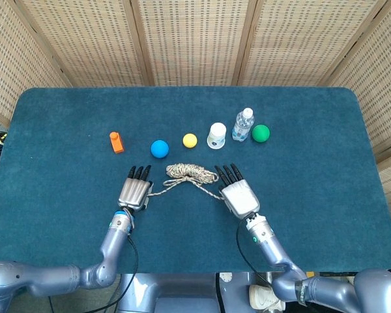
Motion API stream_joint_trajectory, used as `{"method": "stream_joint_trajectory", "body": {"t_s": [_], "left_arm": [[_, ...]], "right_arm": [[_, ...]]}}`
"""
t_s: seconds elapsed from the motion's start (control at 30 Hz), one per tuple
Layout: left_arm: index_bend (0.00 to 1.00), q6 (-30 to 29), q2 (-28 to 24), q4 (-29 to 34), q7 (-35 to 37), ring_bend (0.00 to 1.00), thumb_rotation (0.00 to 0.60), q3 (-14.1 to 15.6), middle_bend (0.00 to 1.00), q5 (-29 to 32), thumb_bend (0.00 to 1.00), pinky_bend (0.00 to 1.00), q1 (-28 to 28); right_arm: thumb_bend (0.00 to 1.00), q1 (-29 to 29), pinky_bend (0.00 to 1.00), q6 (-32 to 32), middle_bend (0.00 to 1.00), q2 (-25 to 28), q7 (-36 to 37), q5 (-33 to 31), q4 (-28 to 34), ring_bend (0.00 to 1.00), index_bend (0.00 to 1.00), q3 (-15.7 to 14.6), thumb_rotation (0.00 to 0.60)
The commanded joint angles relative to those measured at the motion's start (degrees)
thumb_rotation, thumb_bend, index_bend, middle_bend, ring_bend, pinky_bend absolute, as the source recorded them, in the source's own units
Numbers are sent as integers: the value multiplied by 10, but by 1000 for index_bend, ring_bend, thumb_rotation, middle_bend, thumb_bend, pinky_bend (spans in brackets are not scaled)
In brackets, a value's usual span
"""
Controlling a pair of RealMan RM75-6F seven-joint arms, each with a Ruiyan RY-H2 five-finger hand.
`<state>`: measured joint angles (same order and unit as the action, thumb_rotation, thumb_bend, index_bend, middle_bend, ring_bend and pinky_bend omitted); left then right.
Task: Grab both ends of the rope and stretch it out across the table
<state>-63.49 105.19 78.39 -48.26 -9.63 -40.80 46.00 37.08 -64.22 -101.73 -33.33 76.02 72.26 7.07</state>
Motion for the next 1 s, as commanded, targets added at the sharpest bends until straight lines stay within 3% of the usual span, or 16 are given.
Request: {"method": "stream_joint_trajectory", "body": {"t_s": [0.03,0.67,0.83,1.0], "left_arm": [[531,0,2,-2,-1,0,600,-1,0,1,432,0,0],[611,-5,3,-10,-9,0,600,-7,0,7,457,0,0],[654,-9,-15,-9,4,0,600,-6,0,-9,457,0,-7],[655,-20,-73,10,31,0,600,-2,0,-31,460,0,-29]], "right_arm": [[449,0,0,0,0,-1,1,1,-1,0,674,0,600],[448,-2,0,0,0,-1,6,4,-5,0,675,4,600],[449,-3,0,-5,0,4,11,3,-7,0,685,11,600],[448,-10,0,-18,0,31,16,3,-4,0,685,19,600]]}}
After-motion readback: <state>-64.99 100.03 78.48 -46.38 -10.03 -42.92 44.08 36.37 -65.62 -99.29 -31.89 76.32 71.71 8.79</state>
